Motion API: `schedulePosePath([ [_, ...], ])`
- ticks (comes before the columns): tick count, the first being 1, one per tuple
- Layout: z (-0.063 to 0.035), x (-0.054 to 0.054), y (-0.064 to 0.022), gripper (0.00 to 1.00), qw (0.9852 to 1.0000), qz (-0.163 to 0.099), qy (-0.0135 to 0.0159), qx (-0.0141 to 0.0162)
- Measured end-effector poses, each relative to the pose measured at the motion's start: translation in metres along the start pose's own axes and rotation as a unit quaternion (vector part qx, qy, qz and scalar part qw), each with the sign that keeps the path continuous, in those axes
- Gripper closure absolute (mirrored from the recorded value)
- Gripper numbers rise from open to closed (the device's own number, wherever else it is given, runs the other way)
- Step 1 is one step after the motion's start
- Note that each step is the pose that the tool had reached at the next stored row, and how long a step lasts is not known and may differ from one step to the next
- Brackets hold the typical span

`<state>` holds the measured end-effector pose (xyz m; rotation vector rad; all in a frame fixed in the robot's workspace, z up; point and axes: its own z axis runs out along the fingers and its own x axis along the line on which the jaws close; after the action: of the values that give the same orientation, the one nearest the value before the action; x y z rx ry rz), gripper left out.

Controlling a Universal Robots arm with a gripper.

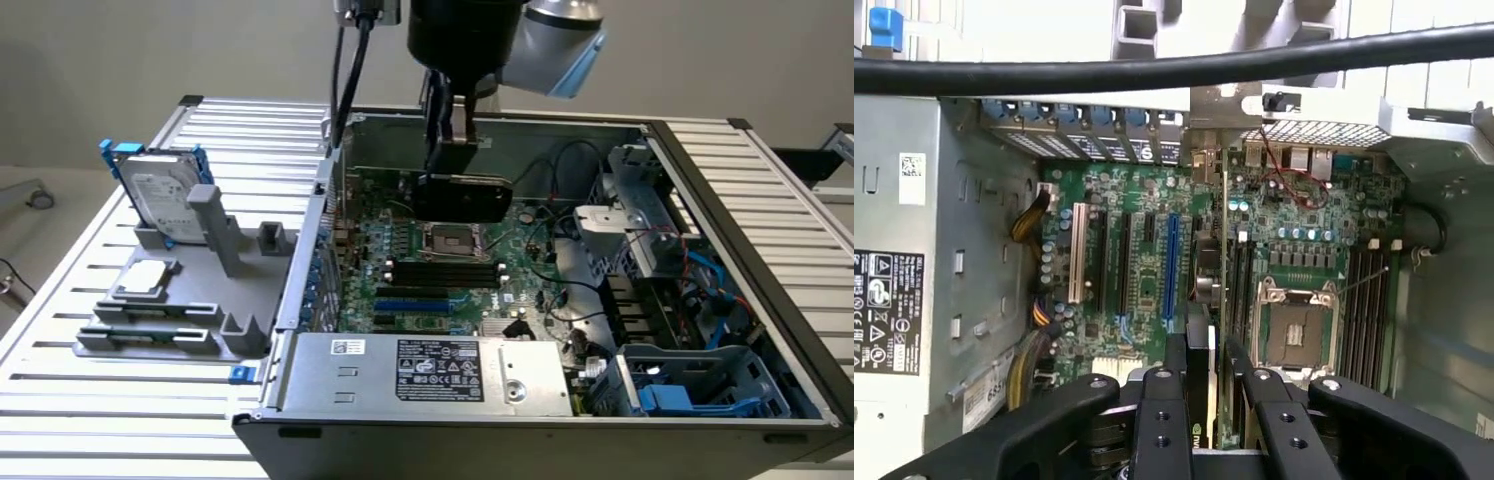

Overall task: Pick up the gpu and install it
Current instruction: 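Insert the gpu into the slot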

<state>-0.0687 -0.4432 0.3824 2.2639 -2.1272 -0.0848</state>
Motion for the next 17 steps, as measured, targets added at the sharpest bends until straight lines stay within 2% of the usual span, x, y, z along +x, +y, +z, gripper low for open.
schedulePosePath([
  [4, 0.0036, 0.009, 0.0044, 0.74, 0.9999, -0.001, -0.001, 0.0104],
  [8, 0.0087, 0.014, 0.0084, 0.74, 0.9999, -0.001, -0.0017, 0.0169],
  [11, 0.014, 0.015, 0.0096, 0.74, 0.9998, -0.001, -0.0018, 0.0195],
  [17, 0.0251, 0.017, 0.0126, 0.74, 0.9998, -0.001, -0.0018, 0.0202],
])
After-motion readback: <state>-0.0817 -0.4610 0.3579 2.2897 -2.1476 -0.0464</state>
